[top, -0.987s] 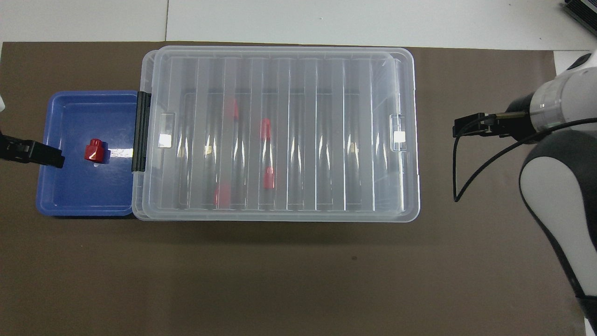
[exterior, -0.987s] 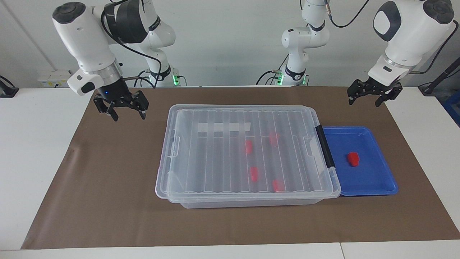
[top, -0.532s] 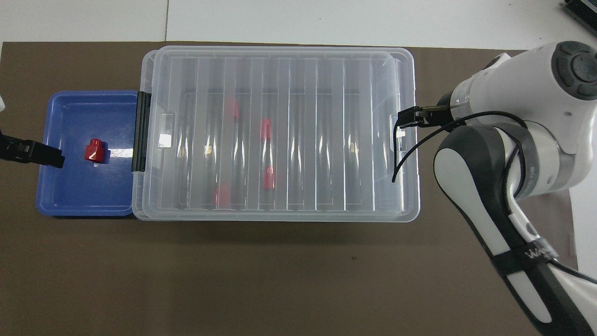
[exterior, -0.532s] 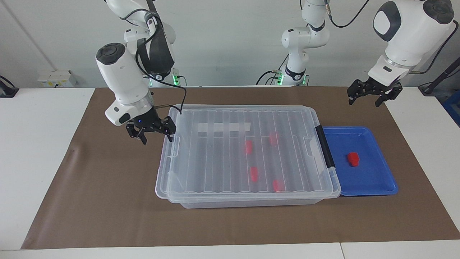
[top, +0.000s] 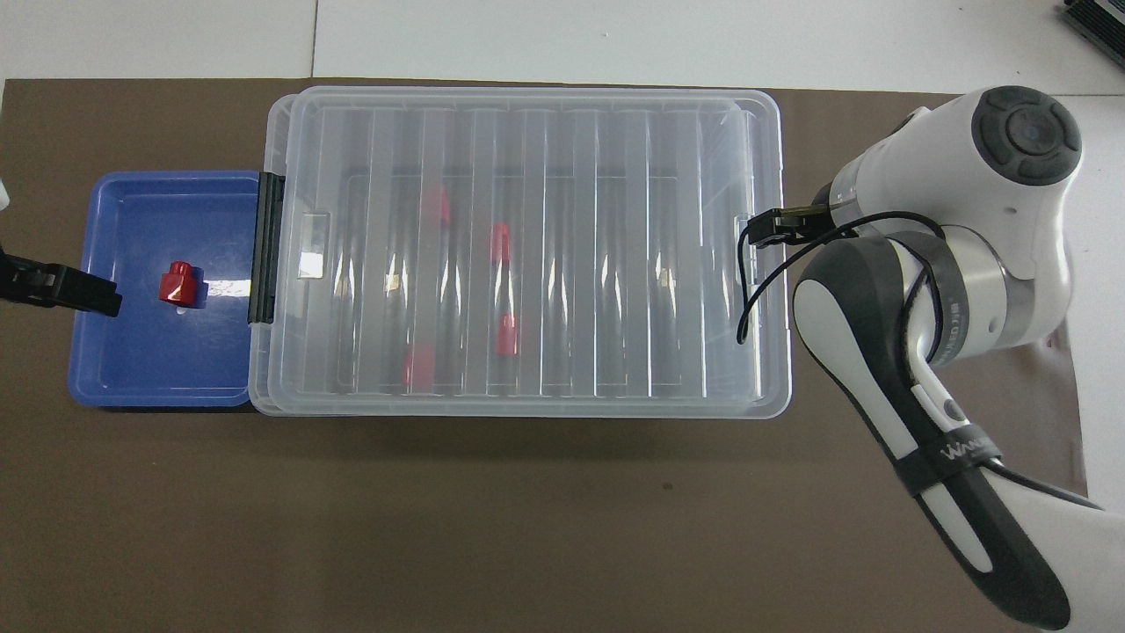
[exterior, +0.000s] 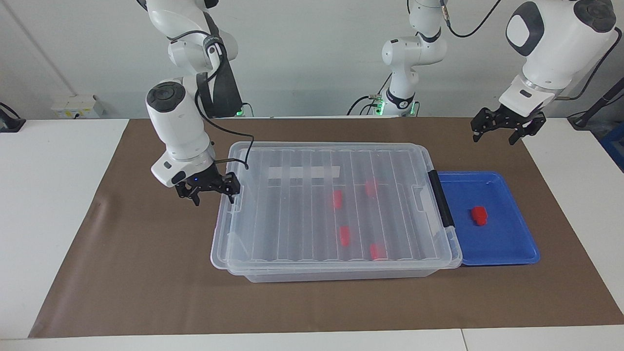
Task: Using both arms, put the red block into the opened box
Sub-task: 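Slide the clear lid toward the right arm to uncover the box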
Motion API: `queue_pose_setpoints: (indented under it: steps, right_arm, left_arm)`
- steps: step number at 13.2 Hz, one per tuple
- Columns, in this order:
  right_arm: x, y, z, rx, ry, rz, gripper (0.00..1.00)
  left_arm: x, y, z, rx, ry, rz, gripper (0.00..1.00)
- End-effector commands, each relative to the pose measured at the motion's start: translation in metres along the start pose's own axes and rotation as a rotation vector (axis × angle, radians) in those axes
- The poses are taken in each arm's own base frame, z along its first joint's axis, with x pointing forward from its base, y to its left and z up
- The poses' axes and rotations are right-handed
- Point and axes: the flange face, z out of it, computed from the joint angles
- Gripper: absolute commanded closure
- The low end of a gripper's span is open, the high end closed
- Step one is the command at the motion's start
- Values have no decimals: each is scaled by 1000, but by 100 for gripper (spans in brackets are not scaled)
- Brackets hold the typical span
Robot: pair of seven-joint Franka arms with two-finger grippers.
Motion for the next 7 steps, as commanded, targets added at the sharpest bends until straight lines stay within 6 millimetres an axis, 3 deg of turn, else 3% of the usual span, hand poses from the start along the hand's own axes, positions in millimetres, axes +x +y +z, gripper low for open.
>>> queue_pose_setpoints:
  steps: [1,7]
  right_arm:
    - [1,10,2,-78,3,-11,0]
    - [4,51,-1,-185,-13,-16,0]
  left_arm:
    - [-8,-1,-1,-8,20,-1,0]
    - [-8,-1,-1,-8,20,-1,0]
